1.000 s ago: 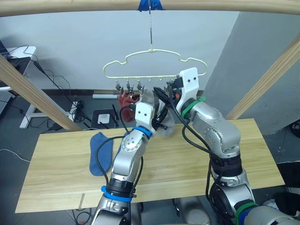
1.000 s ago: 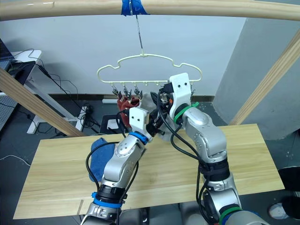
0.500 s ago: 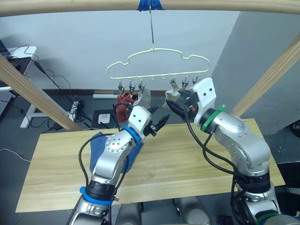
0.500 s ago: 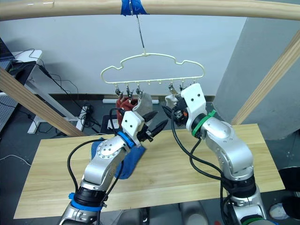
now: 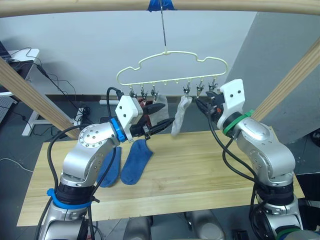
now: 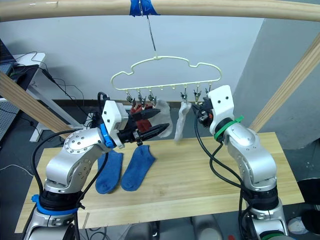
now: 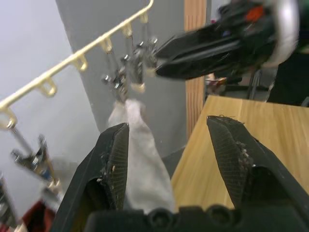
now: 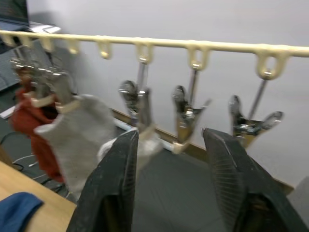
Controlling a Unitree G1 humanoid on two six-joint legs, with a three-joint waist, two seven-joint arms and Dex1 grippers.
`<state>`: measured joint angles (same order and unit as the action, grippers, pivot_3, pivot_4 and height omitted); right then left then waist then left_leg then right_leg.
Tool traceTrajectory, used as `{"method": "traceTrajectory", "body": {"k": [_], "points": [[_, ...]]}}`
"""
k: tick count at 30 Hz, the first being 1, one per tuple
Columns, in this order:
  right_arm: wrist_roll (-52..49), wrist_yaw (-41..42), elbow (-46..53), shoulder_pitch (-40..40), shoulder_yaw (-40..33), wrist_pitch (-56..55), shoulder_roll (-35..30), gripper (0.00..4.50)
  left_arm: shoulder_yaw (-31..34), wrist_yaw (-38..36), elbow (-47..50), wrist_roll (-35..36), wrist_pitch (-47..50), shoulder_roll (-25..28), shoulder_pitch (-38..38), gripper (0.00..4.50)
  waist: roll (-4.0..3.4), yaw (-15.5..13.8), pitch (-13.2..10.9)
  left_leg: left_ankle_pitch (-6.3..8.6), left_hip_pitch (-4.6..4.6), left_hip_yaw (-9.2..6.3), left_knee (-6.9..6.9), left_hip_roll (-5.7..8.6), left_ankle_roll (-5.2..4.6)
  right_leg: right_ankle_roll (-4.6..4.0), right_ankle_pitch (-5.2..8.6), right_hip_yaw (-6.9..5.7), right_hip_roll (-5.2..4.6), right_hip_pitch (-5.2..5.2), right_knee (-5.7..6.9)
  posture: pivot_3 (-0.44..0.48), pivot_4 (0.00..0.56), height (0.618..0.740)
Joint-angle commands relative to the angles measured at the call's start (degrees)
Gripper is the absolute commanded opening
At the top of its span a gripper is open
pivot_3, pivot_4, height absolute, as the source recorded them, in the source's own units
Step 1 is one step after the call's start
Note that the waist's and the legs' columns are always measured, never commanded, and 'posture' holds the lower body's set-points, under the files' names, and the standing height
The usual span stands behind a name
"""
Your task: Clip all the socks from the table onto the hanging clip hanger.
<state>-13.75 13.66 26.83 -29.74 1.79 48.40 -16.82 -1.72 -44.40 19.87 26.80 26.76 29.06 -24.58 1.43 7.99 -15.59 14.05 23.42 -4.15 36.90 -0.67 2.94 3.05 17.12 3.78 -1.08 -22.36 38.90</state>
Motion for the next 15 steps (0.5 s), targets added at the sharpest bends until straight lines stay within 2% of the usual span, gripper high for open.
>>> {"method": "traceTrajectory", "body": {"k": [1, 15], "points": [[0.97, -0.99, -1.08, -1.52, -0.62, -1.44, 0.51, 2.37, 0.86, -0.18, 1.73, 0.38, -0.38, 0.7, -1.68, 2.83, 0.0, -0.05, 0.0, 0.0, 0.0, -0.01, 0.0, 0.0, 0.0, 0.0, 0.0, -0.01, 0.0, 0.0, 0.0, -0.169, 0.26, 0.74], [4.48, 0.62, -7.7, -4.96, 2.81, -5.99, 0.0, 2.37, 0.46, -0.4, 1.71, -0.34, -1.03, 1.34, -1.42, 2.83, 0.0, -0.09, 0.0, 0.0, 0.02, 0.0, 0.01, 0.01, 0.0, 0.0, 0.0, 0.01, -0.02, -0.02, 0.01, -0.161, 0.247, 0.74]]}}
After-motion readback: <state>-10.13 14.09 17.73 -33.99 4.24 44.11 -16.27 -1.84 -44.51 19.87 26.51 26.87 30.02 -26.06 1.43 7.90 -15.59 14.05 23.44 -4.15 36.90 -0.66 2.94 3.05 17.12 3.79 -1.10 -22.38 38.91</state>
